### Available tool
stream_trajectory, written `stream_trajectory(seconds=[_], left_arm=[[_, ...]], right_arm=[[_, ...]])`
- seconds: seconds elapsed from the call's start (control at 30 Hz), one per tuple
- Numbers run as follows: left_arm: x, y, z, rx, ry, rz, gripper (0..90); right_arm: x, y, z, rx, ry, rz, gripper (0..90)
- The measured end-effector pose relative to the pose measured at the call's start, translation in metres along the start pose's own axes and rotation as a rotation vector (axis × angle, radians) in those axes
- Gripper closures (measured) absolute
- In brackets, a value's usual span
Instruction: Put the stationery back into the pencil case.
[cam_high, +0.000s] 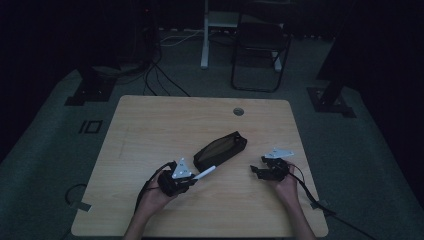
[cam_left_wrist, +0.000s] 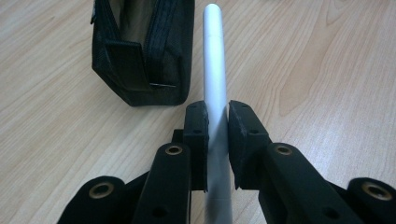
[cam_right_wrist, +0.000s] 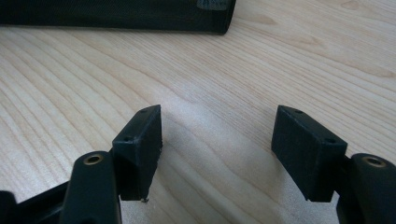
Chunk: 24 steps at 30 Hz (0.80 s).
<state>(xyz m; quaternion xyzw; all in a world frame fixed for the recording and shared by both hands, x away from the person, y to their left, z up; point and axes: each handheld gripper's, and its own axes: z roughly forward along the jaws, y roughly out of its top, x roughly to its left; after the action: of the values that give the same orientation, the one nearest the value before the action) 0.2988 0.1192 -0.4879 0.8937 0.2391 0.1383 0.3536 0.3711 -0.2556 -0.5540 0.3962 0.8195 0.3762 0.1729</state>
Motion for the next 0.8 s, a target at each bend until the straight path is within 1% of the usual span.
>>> stream_trajectory(seconds=[0.07,0.2,0.4,0.6,0.8], left_arm=[[0.000,0.002,-0.002,-0.002,0.003,0.005,78.6],[0.000,0.005,-0.005,-0.007,0.004,0.011,78.6],[-0.002,0.011,-0.012,-0.015,0.008,0.032,78.6],[-0.001,0.013,-0.015,-0.018,0.005,0.036,78.6],[0.000,0.016,-0.021,-0.016,0.005,0.052,78.6]], right_arm=[[0.001,0.000,0.000,0.002,-0.006,-0.008,33.3],[0.001,0.000,0.000,0.003,-0.006,-0.008,33.3],[0.001,0.000,0.000,0.002,-0.006,-0.008,33.2],[0.001,0.000,0.000,0.003,-0.005,-0.009,33.1],[0.001,0.000,0.000,0.003,-0.005,-0.010,32.9]])
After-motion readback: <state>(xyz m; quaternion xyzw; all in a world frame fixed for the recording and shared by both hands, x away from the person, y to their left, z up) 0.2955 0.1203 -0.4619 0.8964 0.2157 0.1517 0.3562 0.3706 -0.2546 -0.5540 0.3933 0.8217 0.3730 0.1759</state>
